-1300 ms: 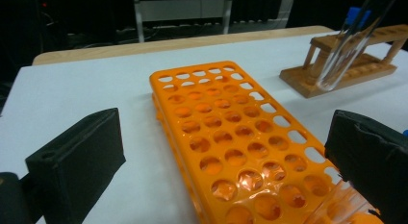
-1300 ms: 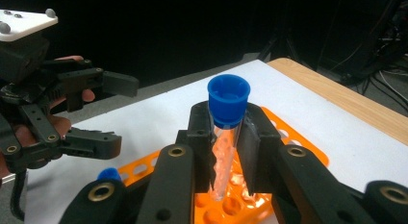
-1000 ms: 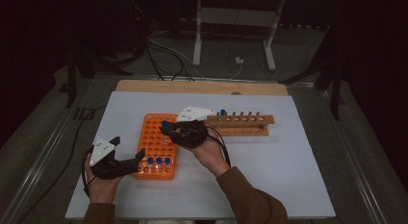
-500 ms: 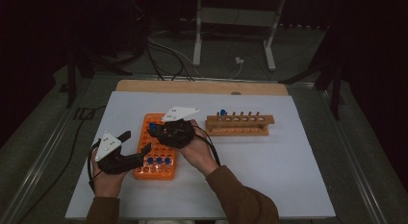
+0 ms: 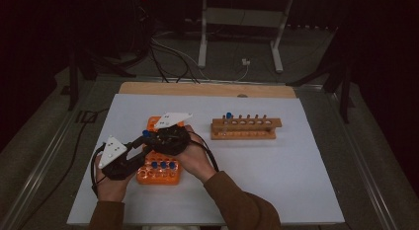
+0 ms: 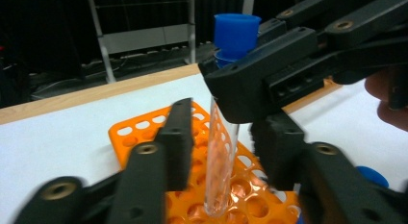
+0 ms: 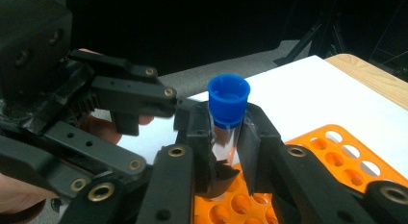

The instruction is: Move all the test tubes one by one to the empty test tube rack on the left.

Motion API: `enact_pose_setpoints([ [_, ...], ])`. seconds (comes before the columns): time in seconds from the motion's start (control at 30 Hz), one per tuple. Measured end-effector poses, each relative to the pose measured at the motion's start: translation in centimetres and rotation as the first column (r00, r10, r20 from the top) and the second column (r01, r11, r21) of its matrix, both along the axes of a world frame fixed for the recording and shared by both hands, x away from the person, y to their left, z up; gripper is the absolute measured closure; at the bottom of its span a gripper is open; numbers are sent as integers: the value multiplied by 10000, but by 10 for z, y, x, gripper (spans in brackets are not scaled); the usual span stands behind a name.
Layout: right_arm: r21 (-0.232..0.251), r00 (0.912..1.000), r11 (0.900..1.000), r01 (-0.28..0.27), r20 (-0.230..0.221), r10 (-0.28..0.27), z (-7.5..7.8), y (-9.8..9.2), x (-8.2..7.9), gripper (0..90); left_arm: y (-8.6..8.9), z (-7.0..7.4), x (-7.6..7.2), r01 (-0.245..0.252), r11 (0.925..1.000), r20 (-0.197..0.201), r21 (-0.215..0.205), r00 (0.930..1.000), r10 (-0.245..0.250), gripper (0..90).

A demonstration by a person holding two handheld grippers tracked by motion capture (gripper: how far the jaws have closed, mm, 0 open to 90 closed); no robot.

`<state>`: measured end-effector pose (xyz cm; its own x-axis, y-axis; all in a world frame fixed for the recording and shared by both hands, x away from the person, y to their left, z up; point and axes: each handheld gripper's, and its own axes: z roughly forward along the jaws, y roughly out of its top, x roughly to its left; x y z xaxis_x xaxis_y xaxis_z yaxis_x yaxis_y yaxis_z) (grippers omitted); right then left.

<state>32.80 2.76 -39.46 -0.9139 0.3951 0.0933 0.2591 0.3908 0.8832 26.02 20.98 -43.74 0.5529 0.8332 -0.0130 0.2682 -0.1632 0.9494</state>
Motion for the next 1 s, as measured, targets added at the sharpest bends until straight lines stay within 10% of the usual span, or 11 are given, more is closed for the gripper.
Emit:
enact_pose_setpoints([
  [0.53, -76, 9999, 9999, -127, -36, 127, 2, 2, -2, 758, 3, -1, 0, 190, 9997, -29, 160, 9998, -190, 778],
  [1.0, 282, 9980, 9977, 623, -165, -618, 9, -29, 6, 216, 11, -13, 2, 302, 9990, -403, -335, 9987, -315, 782],
])
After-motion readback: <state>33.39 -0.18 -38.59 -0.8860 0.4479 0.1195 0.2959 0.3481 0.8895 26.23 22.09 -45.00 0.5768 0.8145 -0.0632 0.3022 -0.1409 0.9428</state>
